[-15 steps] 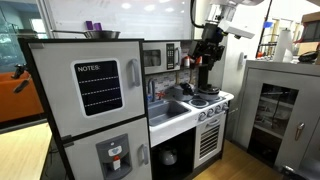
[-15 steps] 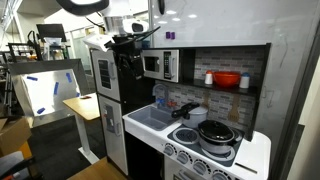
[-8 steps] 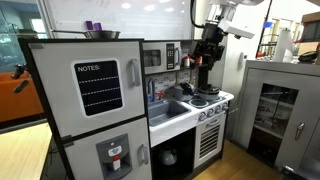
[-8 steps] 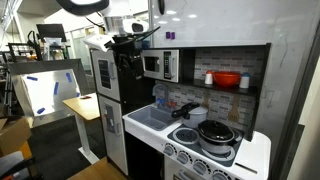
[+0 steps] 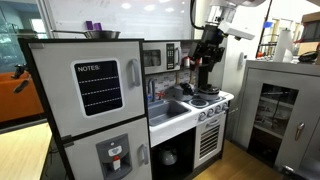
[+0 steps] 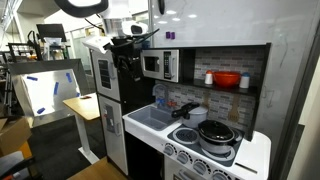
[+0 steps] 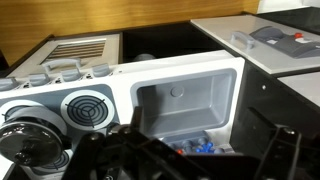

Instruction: Put the pot on the left side of the stovetop in the sink

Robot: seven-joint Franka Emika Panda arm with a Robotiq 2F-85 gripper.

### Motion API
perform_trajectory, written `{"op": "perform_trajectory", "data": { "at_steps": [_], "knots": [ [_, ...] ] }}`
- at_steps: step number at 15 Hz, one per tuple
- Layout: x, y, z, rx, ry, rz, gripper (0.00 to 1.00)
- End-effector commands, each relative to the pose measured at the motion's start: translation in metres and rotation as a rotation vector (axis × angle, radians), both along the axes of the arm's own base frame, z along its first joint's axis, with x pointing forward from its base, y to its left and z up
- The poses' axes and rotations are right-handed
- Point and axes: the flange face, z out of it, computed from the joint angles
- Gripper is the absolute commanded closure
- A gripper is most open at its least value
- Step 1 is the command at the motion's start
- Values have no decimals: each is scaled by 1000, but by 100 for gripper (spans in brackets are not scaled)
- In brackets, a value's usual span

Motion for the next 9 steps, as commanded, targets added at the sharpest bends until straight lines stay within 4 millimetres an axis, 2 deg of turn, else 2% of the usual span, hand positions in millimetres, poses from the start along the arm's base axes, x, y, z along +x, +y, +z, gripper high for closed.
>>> {"op": "perform_trajectory", "data": {
  "at_steps": [1,9],
  "knots": [
    [-2,0,-12,2,-22,-10,0],
    [2,2,-44,-8,-132,-67,0]
  ]
}}
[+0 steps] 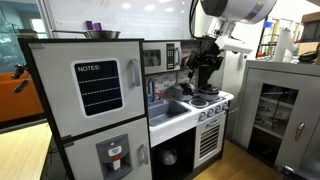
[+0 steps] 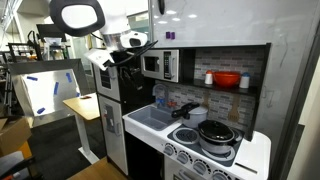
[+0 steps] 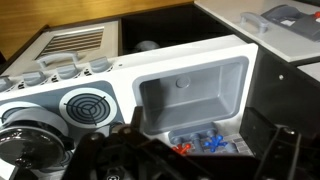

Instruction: Put the pot on the left side of the stovetop in the sink

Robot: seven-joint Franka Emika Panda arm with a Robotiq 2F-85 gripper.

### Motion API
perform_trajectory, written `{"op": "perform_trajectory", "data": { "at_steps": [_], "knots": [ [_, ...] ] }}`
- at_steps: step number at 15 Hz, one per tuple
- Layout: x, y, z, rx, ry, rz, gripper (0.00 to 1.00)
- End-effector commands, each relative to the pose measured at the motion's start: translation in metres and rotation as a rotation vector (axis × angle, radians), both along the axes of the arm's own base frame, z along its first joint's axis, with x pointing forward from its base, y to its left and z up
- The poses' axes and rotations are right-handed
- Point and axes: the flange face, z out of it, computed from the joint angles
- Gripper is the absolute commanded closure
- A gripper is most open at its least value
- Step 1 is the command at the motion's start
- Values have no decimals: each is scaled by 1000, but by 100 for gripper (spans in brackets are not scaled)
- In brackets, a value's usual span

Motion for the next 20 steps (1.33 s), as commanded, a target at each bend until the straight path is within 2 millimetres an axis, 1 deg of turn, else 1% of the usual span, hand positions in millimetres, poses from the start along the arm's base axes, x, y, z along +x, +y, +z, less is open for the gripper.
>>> {"op": "perform_trajectory", "data": {
  "at_steps": [1,6,8,13,20],
  "knots": [
    [5,1,-13,-6,-56,-12,0],
    [15,-6,-32,-30,-93,-43,0],
    [21,-11,-37,-50,-113,-53,0],
    [44,-21,-39,-102,-170,-69,0],
    [70,-37,-52,-140,-184,-91,0]
  ]
}}
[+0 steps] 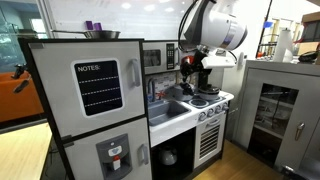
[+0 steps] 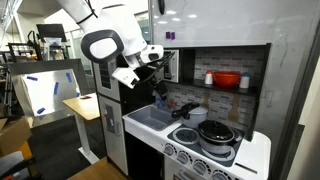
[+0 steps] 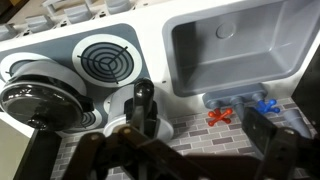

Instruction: Put the pot on the left side of the stovetop in the sink

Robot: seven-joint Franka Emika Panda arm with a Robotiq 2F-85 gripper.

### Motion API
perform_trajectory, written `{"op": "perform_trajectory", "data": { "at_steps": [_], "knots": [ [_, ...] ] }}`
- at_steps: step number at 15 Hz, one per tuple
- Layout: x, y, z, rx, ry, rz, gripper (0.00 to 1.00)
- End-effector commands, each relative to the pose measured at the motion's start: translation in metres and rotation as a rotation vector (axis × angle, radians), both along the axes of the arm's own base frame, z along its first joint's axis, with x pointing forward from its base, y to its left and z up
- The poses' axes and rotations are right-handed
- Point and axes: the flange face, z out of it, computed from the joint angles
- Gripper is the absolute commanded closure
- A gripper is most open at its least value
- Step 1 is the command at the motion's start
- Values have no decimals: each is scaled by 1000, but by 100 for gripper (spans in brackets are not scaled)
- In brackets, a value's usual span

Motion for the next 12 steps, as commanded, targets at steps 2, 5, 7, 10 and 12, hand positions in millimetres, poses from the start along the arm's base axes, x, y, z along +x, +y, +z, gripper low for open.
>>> {"op": "perform_trajectory", "data": {
  "at_steps": [2,5,7,10,12],
  "knots": [
    [17,-17,-7,-24,-21,-18,0],
    [25,-29,-14,-25,-21,-37,0],
    [30,-35,-19,-24,-20,-48,0],
    [36,-39,-33,-14,-15,-55,0],
    [39,-40,-43,-6,-9,-57,0]
  ]
}}
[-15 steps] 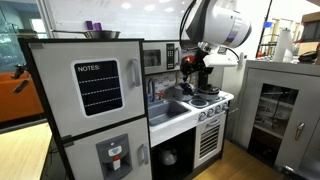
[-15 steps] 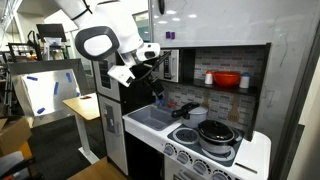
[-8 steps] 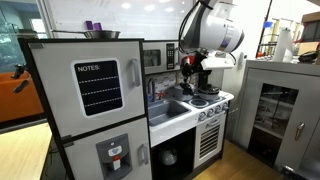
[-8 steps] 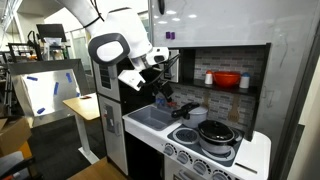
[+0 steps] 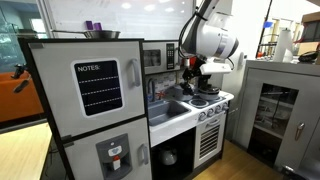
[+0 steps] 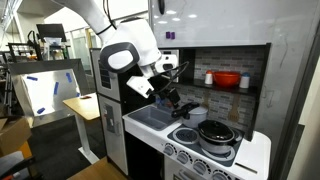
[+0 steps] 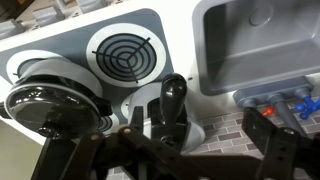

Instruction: Put the pot on the left side of the stovetop in the sink

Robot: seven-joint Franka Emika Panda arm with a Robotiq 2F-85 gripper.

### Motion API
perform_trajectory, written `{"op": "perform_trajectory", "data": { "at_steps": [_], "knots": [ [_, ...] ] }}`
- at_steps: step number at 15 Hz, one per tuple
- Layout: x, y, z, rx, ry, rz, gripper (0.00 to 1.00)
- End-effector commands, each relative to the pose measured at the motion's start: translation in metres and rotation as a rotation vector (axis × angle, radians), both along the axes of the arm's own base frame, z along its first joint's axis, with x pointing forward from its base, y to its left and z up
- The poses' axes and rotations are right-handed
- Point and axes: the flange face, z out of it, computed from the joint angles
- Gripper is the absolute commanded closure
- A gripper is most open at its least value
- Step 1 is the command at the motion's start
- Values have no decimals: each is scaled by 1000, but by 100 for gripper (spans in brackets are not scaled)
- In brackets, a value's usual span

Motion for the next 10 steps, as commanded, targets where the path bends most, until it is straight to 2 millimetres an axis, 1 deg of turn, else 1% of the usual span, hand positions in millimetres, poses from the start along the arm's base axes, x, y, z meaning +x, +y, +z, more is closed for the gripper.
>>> {"op": "perform_trajectory", "data": {
  "at_steps": [1,6,10],
  "knots": [
    [10,-5,-15,3,-20,2,0],
    [20,-10,-34,6,-36,-7,0],
    [25,-13,-40,2,-50,-23,0]
  ]
}}
